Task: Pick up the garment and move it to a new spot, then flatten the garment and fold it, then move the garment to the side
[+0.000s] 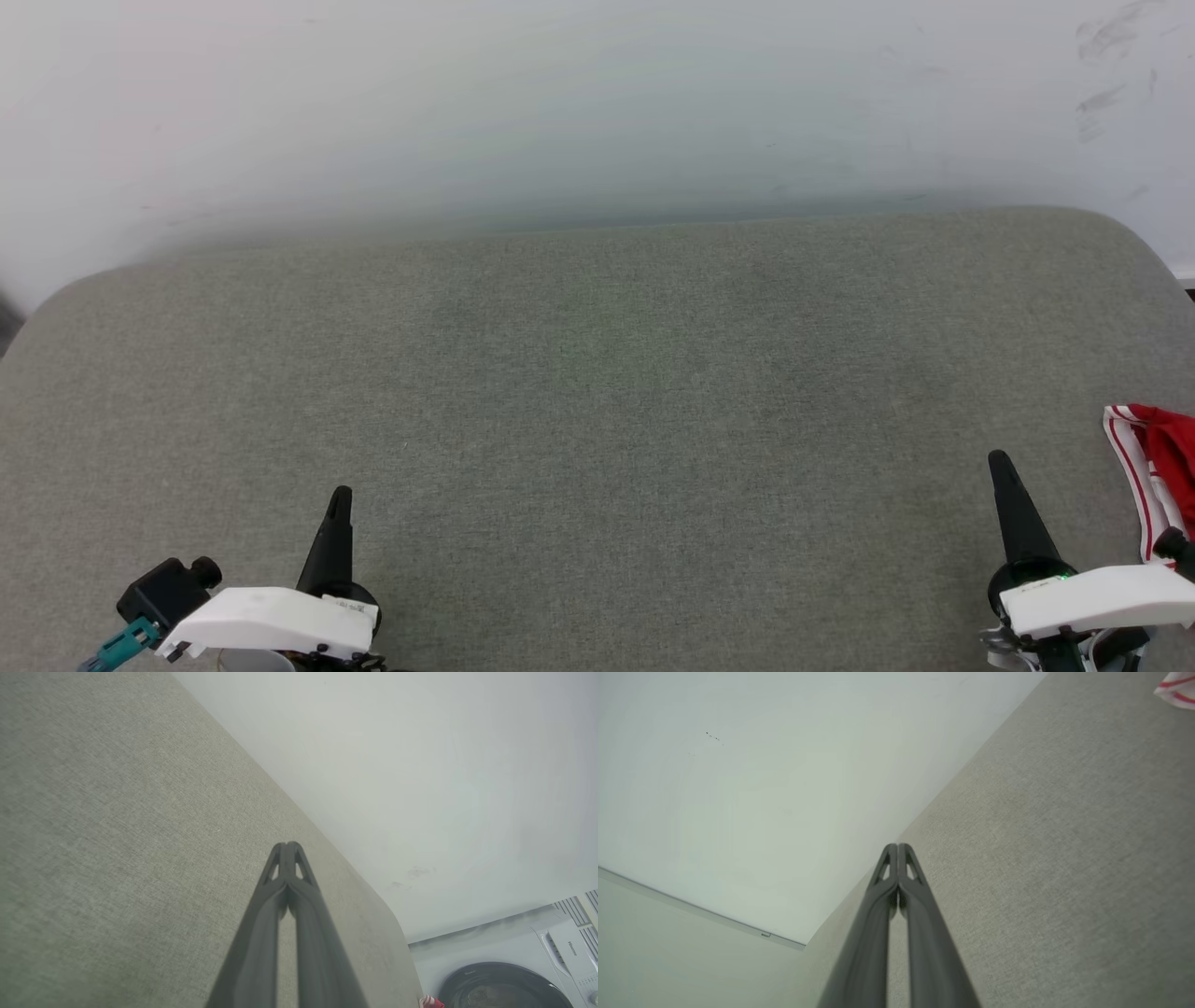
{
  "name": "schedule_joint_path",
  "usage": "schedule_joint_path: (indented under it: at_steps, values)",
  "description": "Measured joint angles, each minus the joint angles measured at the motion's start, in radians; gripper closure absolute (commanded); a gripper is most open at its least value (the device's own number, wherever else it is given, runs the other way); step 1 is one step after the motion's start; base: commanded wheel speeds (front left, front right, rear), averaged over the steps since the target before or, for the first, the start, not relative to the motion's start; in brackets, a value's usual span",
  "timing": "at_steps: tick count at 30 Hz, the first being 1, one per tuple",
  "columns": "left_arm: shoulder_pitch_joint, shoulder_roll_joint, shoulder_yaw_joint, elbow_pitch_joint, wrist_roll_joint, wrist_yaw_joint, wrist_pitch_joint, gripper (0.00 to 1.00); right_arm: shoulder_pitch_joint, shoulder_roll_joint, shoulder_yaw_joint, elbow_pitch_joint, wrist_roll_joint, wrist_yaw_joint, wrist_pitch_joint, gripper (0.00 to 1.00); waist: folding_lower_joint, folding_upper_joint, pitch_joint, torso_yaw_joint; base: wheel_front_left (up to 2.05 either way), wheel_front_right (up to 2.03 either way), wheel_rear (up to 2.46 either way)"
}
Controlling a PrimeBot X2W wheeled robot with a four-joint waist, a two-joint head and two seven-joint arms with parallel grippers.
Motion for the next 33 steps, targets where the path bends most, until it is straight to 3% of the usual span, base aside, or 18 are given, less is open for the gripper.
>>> schedule_joint_path:
  at_steps: [33]
  values:
    - [-0.05,0.0,0.038,0.034,-0.348,-0.026,0.089,1.0,-0.046,0.015,-0.031,0.037,0.332,0.0,0.077,1.0,0.0,0.0,0.004,0.011,0.0,0.0,0.0]
